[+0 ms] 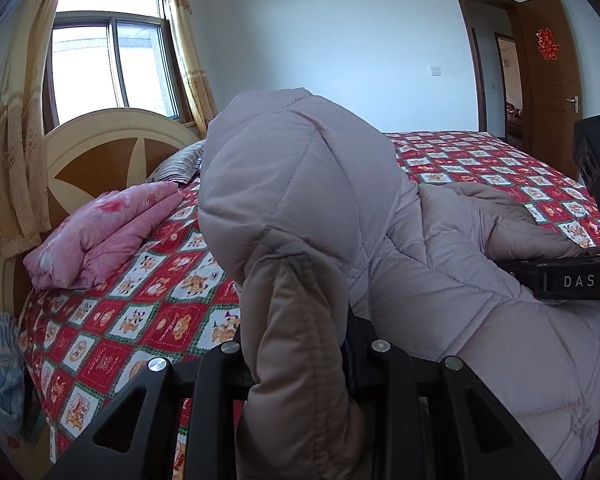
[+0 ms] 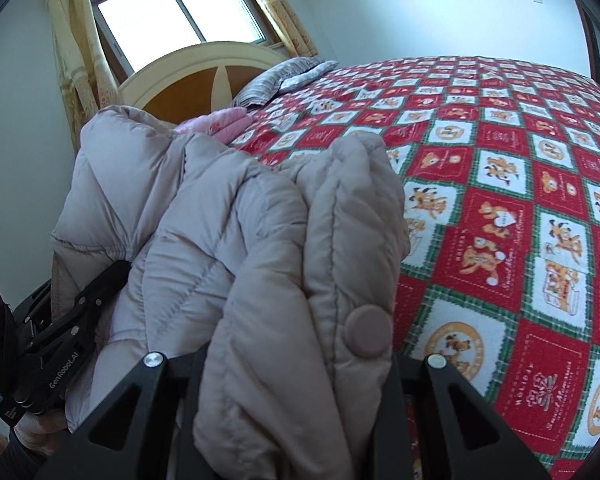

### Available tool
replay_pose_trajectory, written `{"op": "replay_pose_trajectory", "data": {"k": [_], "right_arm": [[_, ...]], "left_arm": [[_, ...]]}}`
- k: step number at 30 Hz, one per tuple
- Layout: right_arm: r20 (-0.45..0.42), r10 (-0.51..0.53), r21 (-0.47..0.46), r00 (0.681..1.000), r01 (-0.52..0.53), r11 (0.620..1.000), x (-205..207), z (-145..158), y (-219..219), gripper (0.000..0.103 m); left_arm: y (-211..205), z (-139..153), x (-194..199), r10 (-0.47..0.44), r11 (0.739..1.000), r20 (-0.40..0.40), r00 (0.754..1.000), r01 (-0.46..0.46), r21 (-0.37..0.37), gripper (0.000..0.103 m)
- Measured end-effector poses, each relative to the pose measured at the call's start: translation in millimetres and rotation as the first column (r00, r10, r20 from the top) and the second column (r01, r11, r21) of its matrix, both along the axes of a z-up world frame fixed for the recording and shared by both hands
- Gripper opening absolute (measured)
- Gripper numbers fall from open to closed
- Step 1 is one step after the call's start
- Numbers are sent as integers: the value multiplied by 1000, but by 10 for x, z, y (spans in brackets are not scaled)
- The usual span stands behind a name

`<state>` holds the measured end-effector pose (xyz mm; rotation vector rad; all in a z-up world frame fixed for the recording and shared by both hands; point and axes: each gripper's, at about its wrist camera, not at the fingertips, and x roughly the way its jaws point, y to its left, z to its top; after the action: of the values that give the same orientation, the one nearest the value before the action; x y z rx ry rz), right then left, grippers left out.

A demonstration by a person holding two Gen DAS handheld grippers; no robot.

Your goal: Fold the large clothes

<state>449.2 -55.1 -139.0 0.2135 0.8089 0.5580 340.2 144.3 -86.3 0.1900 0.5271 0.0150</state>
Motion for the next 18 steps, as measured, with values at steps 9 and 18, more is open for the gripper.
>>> {"op": "replay_pose_trajectory", "data": {"k": [9,18], "right_arm": [[-30,15,-29,999,-16,999,121,-137,192,25],[-73,-6,-25,997,4,1000,217,-321,177,29]], "left_arm": [[203,-196,68,21,1000,-30,999,-21,-13,32],[323,-368,156,47,999,-52,998,-48,-18,58]]}}
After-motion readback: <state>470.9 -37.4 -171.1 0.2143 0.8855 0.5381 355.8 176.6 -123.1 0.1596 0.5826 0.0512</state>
